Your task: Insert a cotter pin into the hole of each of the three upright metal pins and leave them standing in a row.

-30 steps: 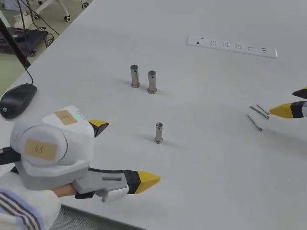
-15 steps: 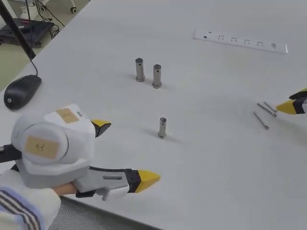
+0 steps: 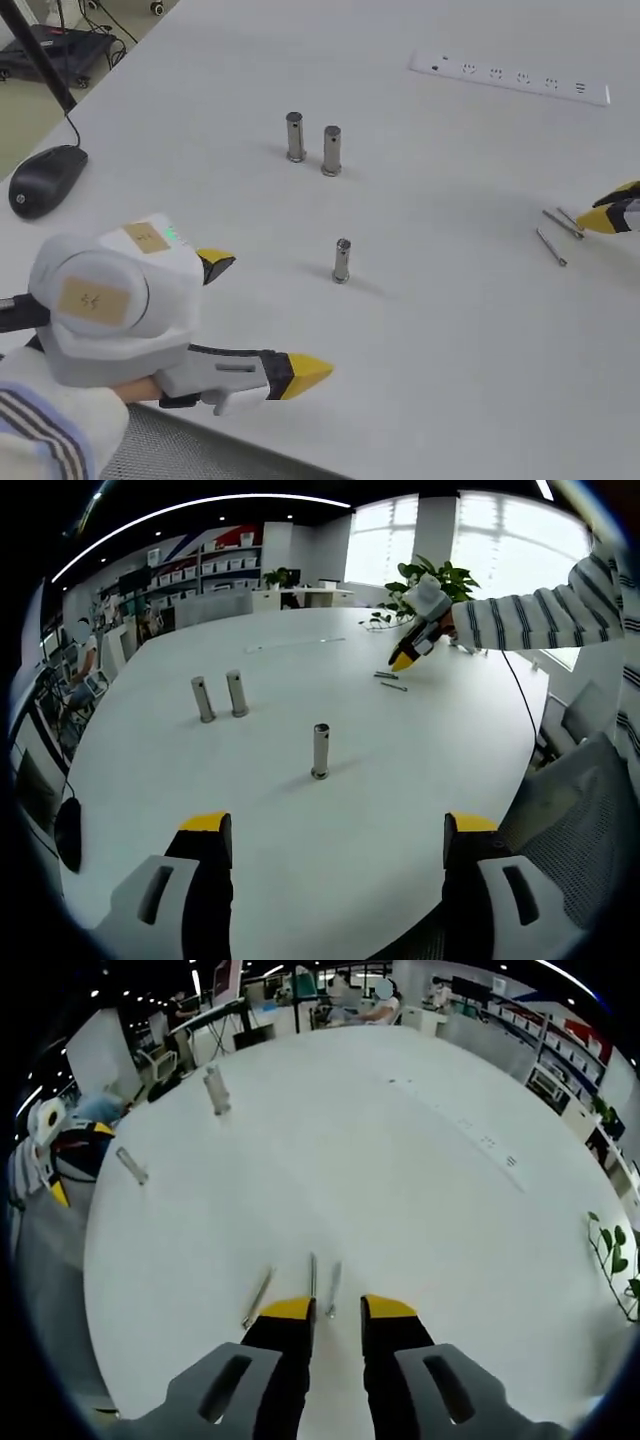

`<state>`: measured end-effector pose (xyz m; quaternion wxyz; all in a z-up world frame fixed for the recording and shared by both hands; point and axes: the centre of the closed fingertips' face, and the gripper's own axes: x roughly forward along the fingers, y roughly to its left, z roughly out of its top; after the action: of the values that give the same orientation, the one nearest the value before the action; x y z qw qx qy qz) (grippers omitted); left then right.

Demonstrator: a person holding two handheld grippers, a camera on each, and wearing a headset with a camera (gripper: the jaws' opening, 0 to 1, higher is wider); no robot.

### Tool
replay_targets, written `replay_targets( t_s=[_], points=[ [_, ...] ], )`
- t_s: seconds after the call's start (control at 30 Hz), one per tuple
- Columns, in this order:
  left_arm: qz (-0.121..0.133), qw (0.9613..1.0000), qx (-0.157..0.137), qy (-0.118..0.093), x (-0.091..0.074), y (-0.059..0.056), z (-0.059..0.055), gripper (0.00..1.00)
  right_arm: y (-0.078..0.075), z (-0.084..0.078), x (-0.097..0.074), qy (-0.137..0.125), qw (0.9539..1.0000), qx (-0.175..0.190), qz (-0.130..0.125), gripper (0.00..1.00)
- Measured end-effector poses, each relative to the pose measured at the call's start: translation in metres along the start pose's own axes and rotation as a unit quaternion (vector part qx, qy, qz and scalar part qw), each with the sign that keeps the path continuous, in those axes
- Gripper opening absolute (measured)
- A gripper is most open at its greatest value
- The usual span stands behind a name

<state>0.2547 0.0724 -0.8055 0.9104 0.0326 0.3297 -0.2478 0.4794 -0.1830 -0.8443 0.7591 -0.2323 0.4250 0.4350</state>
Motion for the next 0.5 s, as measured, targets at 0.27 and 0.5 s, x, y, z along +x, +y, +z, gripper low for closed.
replay_targets(
  t_s=[0.27, 0.5],
  points=[
    [0.001, 1.0, -0.004, 0.002, 0.0006, 0.0003, -0.0024, 0.86, 0.0019, -0.0033, 0.0052, 0.019, 0.9998, -0.006, 0.005, 0.16],
    [0.006, 0.9999, -0.011, 0.001, -0.0004, 0.0035, -0.0038, 0.85, 0.0054, -0.0065, 0.0099, 0.04, 0.9988, -0.024, 0.013, 0.13]
  ],
)
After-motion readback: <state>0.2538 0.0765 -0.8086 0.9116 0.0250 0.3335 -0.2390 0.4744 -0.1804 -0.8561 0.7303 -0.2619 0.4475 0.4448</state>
